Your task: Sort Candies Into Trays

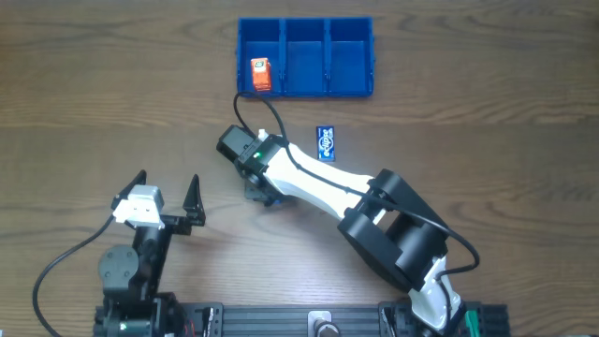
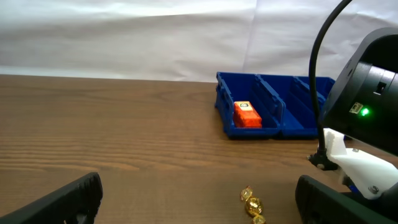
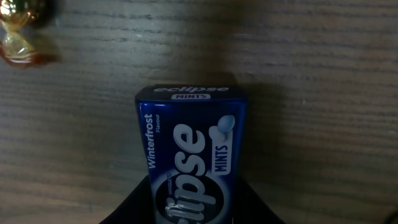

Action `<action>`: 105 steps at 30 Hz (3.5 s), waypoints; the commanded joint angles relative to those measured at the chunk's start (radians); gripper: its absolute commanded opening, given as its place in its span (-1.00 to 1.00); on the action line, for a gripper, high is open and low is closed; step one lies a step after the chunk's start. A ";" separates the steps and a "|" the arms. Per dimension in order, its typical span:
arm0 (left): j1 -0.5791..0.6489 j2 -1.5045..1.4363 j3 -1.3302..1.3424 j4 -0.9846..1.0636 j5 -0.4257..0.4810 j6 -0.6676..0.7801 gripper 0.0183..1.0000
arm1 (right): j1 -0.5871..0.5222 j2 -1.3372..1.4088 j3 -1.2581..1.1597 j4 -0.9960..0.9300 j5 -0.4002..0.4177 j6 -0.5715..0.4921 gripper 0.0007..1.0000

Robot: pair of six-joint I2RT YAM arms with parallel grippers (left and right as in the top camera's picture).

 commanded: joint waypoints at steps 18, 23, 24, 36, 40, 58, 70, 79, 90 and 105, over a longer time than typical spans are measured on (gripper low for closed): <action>0.003 -0.007 -0.019 -0.034 0.018 0.015 1.00 | -0.350 -0.024 0.619 -0.109 0.243 -0.457 -0.65; 0.003 -0.007 -0.019 -0.034 0.018 0.015 0.99 | -0.394 0.034 0.640 0.036 0.242 -0.516 -0.65; 0.003 -0.007 -0.019 -0.034 0.018 0.015 1.00 | -0.399 0.054 0.640 0.067 0.242 -0.522 -0.65; 0.003 -0.007 -0.019 -0.033 0.018 0.015 1.00 | -0.414 0.234 0.640 0.193 0.233 -0.521 -0.65; 0.003 -0.007 -0.019 -0.034 0.018 0.015 1.00 | -0.418 0.246 0.640 0.195 0.232 -0.517 -0.65; 0.003 -0.007 -0.019 -0.033 0.018 0.015 1.00 | -0.420 0.246 0.639 0.142 0.222 -0.495 0.11; 0.003 -0.007 -0.019 -0.033 0.018 0.015 1.00 | -0.410 0.060 0.591 -0.066 0.173 -0.487 0.30; 0.003 -0.007 -0.019 -0.034 0.018 0.015 0.99 | -0.372 -0.115 0.138 -0.048 0.065 -0.362 0.39; 0.003 -0.007 -0.019 -0.034 0.018 0.015 1.00 | -0.367 -0.113 -0.135 0.146 0.005 -0.329 0.39; 0.003 -0.007 -0.019 -0.034 0.018 0.015 0.99 | -0.362 -0.061 -0.138 0.170 0.005 -0.329 0.21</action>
